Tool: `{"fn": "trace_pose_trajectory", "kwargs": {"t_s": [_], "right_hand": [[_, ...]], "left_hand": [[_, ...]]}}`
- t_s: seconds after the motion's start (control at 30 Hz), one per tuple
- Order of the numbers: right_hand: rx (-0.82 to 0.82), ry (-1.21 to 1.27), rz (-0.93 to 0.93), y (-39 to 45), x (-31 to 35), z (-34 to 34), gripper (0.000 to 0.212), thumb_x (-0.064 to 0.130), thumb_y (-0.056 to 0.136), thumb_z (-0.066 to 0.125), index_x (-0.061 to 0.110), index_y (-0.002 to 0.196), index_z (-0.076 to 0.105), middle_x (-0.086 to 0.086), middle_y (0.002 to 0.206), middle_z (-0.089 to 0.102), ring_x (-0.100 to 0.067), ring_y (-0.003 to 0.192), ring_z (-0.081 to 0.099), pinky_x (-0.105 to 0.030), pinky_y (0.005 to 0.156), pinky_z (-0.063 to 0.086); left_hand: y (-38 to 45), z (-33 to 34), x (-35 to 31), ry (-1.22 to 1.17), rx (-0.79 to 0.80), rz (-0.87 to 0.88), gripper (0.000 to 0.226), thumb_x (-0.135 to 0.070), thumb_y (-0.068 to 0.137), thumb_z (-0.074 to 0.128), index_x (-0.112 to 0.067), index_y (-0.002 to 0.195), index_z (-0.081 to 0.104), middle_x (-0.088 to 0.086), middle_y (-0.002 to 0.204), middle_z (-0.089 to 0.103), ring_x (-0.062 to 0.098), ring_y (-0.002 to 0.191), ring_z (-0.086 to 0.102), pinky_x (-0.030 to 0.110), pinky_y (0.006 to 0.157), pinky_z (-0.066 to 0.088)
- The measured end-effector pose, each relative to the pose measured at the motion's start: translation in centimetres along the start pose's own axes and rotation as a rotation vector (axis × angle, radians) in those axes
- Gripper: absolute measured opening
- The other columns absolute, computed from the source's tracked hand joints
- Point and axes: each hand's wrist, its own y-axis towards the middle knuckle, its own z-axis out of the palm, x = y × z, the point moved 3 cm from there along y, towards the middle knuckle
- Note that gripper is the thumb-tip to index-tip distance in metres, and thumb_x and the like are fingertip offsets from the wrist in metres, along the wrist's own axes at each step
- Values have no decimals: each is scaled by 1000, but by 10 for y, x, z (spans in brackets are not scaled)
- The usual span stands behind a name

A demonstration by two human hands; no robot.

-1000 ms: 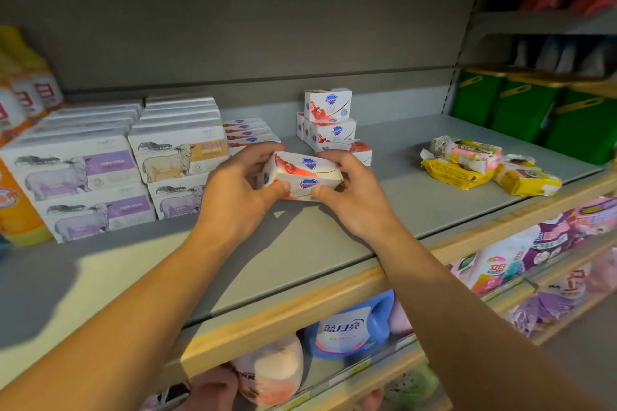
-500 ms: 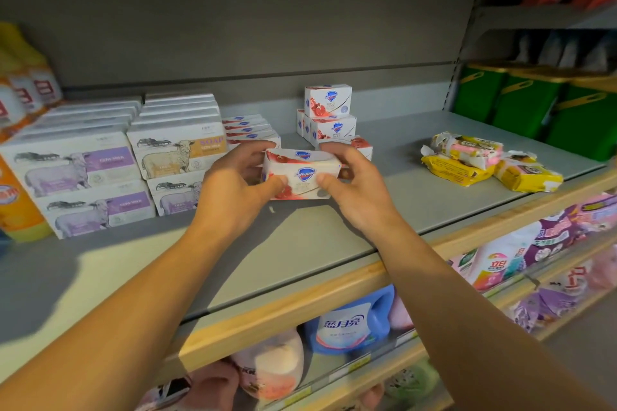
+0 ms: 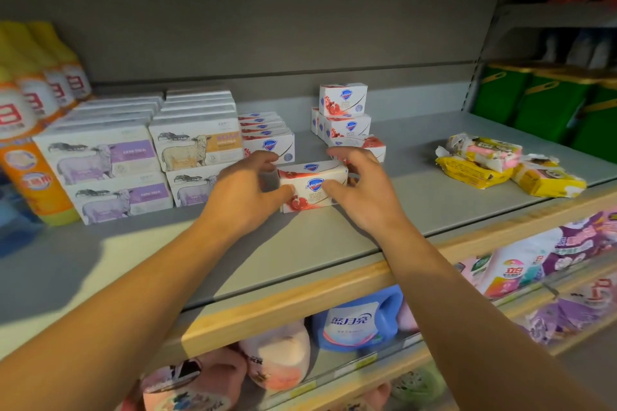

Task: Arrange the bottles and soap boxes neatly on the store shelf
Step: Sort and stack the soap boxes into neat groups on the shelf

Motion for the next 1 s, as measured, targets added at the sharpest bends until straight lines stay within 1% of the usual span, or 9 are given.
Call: {"fn": "trace_pose_trajectory", "kwargs": {"t_s": [0.1,0.23,0.3,0.37,0.5,0.6,0.67,0.8,1.0], "right_hand": [[15,-82,-43,1,1,0,48,3,80,71,27,120,63,3,129,49,-12,114,55,-26,89,55],[-26,-301,-175,-3,7,0,44,5,79,71,23,119,65,0,128,53,-18,121,47,-28,98,43],[4,-440,-216,-4,9,3,43,9,81,71,25,121,65,2,127,54,-19,120,44,-24,94,36],[38,-555,-237,1,8,6,43,12,84,70,26,124,62,3,128,54,-19,119,42,-22,90,33],[101,-670,-258,22,12,14,46,15,85,69,22,130,58,-3,132,55,-26,122,45,-37,97,43],[119,-712,-293,39,10,29,45,15,87,69,17,130,58,-6,132,54,-30,119,46,-36,97,41],[126,-733,-287,52,6,40,44,17,89,67,19,132,56,-6,133,51,-30,119,44,-34,98,39],[136,-773,-254,76,1,61,44,19,91,64,24,134,52,-2,136,47,-30,123,41,-40,102,41],[112,-815,-325,93,-2,80,45,24,91,65,23,134,52,-5,133,48,-31,121,46,-46,99,47]], "left_hand": [[-12,-9,9,122,67,71,45,-38,81,71,-26,123,62,-6,116,69,10,95,62,22,80,44],[-32,-19,28,344,165,150,41,-46,85,66,-21,117,67,-2,116,70,21,106,63,30,87,49],[-35,-20,31,337,184,180,35,-45,87,66,-19,109,70,-3,108,72,21,101,64,33,85,51],[-34,-19,31,326,178,182,35,-46,87,65,-21,111,71,-6,110,71,18,102,63,32,86,51],[-33,-19,33,306,194,182,40,-54,84,55,-21,103,70,-5,99,71,19,94,63,32,81,50],[-34,-19,35,326,199,191,50,-58,81,46,-16,97,69,-1,98,71,21,94,62,36,81,50],[-33,-18,36,325,182,189,51,-59,81,45,-18,98,70,-3,99,71,19,95,62,36,82,51],[-30,-16,40,320,169,183,56,-64,79,40,-19,93,70,-4,95,71,19,92,61,35,79,51],[-27,-12,46,341,169,166,57,-65,80,39,-18,93,68,-5,96,70,20,96,59,36,80,51]]}}
